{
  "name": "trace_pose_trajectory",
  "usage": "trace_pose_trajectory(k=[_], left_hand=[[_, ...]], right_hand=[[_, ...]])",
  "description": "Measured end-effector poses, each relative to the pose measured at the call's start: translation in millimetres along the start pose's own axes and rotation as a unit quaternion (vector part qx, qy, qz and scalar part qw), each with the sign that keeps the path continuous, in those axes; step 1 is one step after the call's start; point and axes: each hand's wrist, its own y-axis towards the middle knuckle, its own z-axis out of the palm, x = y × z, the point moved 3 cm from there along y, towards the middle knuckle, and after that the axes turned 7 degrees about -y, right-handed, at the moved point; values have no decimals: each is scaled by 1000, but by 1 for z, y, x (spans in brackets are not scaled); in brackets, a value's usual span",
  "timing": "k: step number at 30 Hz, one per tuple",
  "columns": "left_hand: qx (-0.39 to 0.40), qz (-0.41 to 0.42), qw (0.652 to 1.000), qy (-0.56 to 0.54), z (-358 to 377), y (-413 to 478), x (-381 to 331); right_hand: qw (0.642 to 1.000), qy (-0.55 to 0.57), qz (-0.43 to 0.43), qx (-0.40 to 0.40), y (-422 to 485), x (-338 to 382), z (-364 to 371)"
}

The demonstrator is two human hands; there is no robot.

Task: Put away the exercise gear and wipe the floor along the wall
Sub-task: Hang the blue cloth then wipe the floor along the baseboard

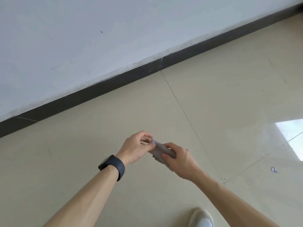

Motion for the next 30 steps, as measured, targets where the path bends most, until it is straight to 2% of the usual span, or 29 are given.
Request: trace_pose_trajectory(k=[3,6,9,15,19,20,22,24,28,30], left_hand=[[-55,53,987,142,16,57,-17],[-86,93,943,309,30,106,-35],[-87,87,896,426,43,150,-50],[-95,99,859,493,77,211,-89],[-74,24,880,468,99,240,-80],[-84,20,884,460,102,243,-74],[-108,31,886,449,104,245,-67],[-118,40,886,447,104,243,-63],[-121,39,885,447,102,244,-65],[-119,39,888,443,102,244,-64]], right_hand=[[997,6,17,-78,46,-37,-35],[986,21,13,-163,89,-62,-74],[972,28,-8,-231,129,-77,-118],[938,-24,-50,-342,195,-98,-205],[907,-73,-50,-412,228,-127,-243],[907,-92,-57,-406,238,-136,-245],[925,-174,-62,-331,258,-151,-236],[922,-261,-63,-280,269,-159,-218],[913,-293,-87,-272,295,-147,-240],[918,-275,-59,-281,323,-142,-275]])
